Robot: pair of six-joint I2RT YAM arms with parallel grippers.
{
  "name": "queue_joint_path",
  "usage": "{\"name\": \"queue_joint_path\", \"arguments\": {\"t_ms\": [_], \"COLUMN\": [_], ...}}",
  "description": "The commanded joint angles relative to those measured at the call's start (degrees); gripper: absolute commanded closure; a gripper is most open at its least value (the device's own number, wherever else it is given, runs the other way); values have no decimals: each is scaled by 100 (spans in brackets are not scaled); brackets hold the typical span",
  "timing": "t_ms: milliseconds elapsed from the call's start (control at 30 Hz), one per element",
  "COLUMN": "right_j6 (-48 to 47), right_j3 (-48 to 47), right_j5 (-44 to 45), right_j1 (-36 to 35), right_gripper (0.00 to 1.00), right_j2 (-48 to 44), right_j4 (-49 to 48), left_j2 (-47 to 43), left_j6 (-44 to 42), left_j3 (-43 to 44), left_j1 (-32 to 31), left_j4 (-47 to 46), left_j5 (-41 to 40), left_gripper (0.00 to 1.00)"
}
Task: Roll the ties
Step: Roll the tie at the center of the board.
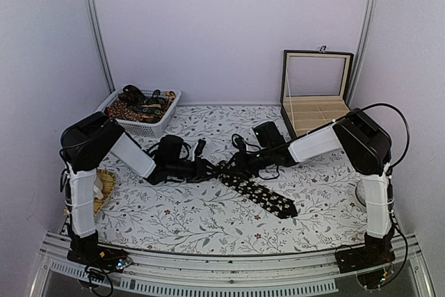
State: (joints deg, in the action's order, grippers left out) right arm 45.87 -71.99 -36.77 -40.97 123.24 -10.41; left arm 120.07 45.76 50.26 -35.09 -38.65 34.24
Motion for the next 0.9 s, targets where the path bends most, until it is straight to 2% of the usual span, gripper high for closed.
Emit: {"name": "queue_joint_path", "arguments": {"t_ms": [0,100,267,433,667,767,867], "right_j6": [5,-17,-31,-42,-205,-261,-357], "right_j3": [158,103,100,222,826,1365,1918], "right_j5": [125,69,-23,-391,-689,-778,-775], "right_j1": [-61,-72,-56,103,635,1012,1356], "right_gripper": [70,69,64,59,53,52,52], "right_j2": [20,11,-116,-678,-2084,-2726,-3343], "right_j4": [497,531,587,580,871,922,1083], "left_j2": [254,271,130,-172,-465,-416,-271], "left_j6": [-49,-54,-347,-1002,-2595,-3235,-3769], "left_j3": [45,69,112,334,1204,1378,1427], "left_j1": [-72,-77,-113,-228,-894,-1263,-1548], "left_j4": [456,399,640,1468,3339,3763,3928], "left_j5": [-260,-220,-346,-761,-2686,-3797,-4538], "left_gripper": [72,86,100,100,100,100,100]}}
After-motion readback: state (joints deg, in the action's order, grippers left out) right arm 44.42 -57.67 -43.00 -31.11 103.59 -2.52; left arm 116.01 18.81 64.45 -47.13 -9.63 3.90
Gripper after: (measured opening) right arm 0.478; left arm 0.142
